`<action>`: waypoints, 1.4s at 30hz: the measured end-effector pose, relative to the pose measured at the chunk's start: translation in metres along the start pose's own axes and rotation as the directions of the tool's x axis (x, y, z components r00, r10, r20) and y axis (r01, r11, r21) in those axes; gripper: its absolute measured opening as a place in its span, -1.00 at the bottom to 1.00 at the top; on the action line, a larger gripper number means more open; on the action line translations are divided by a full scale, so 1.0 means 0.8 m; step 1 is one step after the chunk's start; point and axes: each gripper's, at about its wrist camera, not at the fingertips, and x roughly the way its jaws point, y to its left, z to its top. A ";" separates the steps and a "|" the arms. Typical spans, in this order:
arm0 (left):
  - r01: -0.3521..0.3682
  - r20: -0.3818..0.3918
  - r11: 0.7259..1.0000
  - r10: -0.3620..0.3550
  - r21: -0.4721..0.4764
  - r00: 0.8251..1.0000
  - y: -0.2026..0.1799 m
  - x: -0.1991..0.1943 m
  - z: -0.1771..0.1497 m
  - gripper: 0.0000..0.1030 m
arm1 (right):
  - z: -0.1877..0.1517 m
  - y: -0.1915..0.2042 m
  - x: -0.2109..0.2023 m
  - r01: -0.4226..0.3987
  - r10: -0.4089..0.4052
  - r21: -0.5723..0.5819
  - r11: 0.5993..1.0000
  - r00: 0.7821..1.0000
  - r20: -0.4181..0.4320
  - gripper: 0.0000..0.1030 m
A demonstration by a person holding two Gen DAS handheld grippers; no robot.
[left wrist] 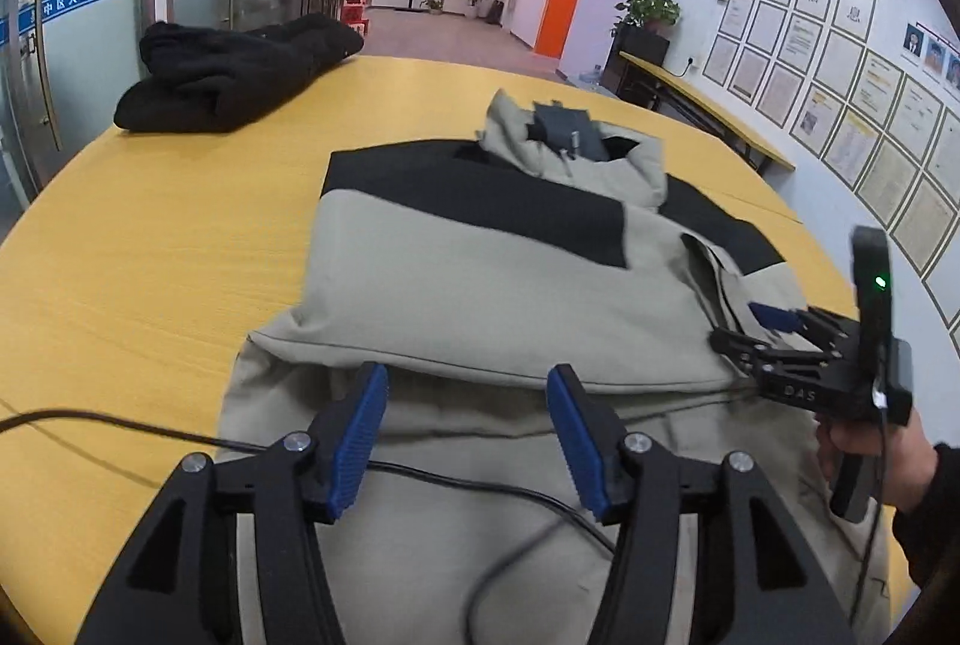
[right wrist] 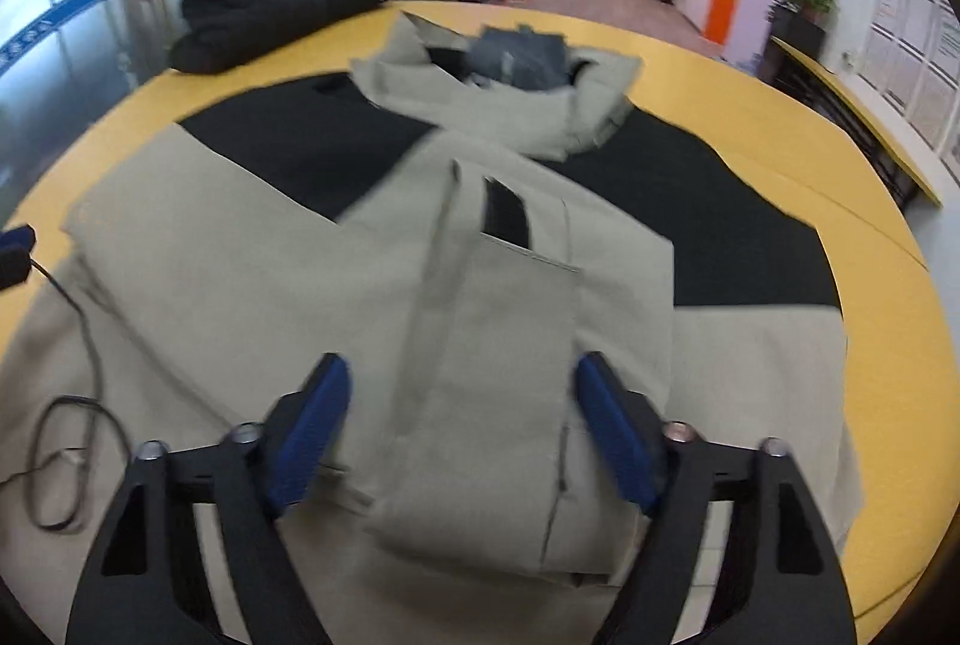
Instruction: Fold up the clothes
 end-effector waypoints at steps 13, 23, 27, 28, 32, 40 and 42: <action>0.143 0.057 0.986 -0.148 0.086 0.987 -0.023 -0.039 0.042 0.27 | -0.002 -0.140 -0.133 -0.067 -0.005 0.439 0.896 0.987 0.160 -0.52; 0.058 -0.072 0.994 -0.052 0.092 0.996 -0.006 0.068 0.027 0.34 | -0.067 -0.219 -0.057 -0.122 0.107 0.584 0.803 0.992 0.060 0.13; 0.067 -0.043 0.996 -0.064 0.067 0.997 0.009 0.071 0.014 0.33 | -0.069 -0.217 -0.074 -0.100 0.065 0.518 0.849 0.994 0.086 0.33; 0.064 -0.040 0.996 -0.062 0.056 0.997 0.014 0.071 0.014 0.33 | -0.071 -0.220 -0.083 -0.084 0.044 0.502 0.861 0.995 0.091 0.34; 0.024 -0.032 0.999 -0.023 0.043 0.999 0.022 0.052 0.020 0.31 | -0.056 -0.214 -0.130 0.052 -0.097 0.411 0.910 0.991 0.091 0.34; 0.062 -0.048 0.993 -0.057 0.104 0.997 -0.004 0.044 0.043 0.39 | 0.007 -0.152 -0.125 -0.069 0.051 0.189 0.980 0.994 0.097 0.70; 0.040 -0.100 0.992 -0.027 0.122 0.995 -0.006 0.068 0.028 0.38 | -0.006 -0.149 -0.090 -0.090 0.084 0.197 0.976 0.996 0.035 0.55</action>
